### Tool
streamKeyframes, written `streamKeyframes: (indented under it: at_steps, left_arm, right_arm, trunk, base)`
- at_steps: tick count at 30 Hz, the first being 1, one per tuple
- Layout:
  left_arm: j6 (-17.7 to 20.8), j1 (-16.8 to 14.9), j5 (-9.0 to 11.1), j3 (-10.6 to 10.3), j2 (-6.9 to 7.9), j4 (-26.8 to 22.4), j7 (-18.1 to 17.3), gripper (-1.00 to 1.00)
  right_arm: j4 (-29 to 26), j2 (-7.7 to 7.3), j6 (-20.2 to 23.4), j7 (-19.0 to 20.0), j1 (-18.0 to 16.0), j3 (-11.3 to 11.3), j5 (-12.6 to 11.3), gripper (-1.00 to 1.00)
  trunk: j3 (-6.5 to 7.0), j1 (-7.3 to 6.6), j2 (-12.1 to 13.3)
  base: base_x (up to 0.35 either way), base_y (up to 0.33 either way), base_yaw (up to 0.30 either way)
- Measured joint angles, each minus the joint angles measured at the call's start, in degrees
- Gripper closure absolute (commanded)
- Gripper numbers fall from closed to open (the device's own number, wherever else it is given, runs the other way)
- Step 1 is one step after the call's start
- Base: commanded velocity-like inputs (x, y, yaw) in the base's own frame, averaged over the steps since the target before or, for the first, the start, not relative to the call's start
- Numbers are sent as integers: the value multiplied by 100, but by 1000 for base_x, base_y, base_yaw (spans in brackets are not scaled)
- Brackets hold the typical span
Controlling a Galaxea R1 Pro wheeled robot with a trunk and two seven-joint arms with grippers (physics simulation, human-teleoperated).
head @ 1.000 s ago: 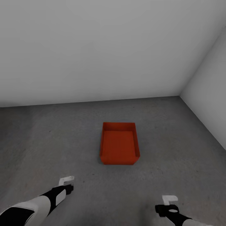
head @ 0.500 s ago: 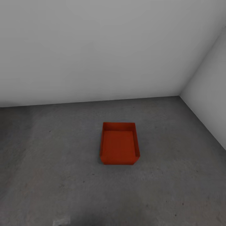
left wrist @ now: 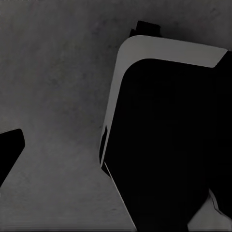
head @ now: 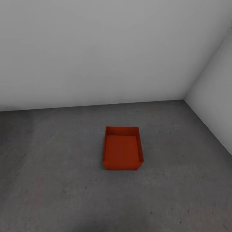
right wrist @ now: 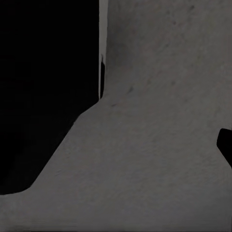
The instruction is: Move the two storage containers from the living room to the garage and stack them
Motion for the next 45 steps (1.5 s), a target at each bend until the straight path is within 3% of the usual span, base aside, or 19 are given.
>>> streamKeyframes:
  at_steps: [7,45]
  left_arm:
    - [-9,31,-68,-7,14,-22,-6,-100]
    - [-2,36,-65,-9,15,-18,-1,-100]
  right_arm:
    - [1,0,-6,170,19,-3,-11,-100]
    - [0,16,-93,302,106,5,3,-100]
  trunk:
    - [64,0,0]
    - [419,0,0]
  base:
    - [0,0,0]
    - [0,0,0]
